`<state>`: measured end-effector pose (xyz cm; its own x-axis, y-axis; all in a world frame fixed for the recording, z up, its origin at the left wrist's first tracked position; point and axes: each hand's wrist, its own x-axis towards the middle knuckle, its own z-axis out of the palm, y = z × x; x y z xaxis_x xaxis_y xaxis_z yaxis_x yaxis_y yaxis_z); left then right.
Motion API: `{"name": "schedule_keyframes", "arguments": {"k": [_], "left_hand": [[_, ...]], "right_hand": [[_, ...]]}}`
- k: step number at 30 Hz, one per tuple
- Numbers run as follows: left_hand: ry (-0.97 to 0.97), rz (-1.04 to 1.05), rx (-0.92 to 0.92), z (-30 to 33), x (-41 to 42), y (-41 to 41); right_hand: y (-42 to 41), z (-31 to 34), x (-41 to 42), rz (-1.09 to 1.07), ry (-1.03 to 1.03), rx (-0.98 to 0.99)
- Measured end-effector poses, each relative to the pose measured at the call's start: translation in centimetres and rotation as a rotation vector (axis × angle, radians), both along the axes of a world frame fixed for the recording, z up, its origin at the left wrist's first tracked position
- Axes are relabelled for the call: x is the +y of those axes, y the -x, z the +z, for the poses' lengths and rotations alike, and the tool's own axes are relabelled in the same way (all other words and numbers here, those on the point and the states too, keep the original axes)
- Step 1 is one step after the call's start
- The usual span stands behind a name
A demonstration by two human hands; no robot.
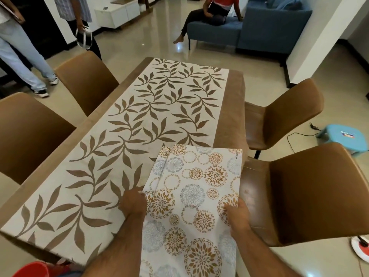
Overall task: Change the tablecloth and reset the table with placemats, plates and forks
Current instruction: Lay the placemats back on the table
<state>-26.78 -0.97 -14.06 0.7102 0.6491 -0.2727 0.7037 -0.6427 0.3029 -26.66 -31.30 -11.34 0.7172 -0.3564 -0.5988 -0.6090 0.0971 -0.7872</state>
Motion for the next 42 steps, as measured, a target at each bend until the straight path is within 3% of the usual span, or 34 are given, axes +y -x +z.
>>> {"name": "schedule_keyframes", "arguments": {"k": [2,6,9,19,28,42], "left_hand": [[0.023,-0.066,-0.032,0.2,-0.3,-0.3],[0.270,-0.128,-0.093,2.4,-1.9,-1.1],[0.384,-0.063,-0.223,4.9,-1.4,-1.3],[0.327,-0.002,-0.426,10.8,1.6,-4.3],[0.301,-0.060,-0.522,17.6,-6.8,-7.3],[0.355,-0.032,-0.663,19.6,-28.8,-10.0]], "right_hand": [[-0.3,0.6,0.1,0.005,-0.012,-0.017],[-1.4,2.4,1.4,0.042,-0.085,-0.055],[-2.5,4.1,2.9,0.099,-0.130,-0.126],[-5.3,8.6,3.9,0.124,-0.117,-0.318],[-8.7,13.4,-4.4,0.112,-0.078,-0.405],[-13.0,15.8,-26.3,0.136,-0.177,-0.428]]}}
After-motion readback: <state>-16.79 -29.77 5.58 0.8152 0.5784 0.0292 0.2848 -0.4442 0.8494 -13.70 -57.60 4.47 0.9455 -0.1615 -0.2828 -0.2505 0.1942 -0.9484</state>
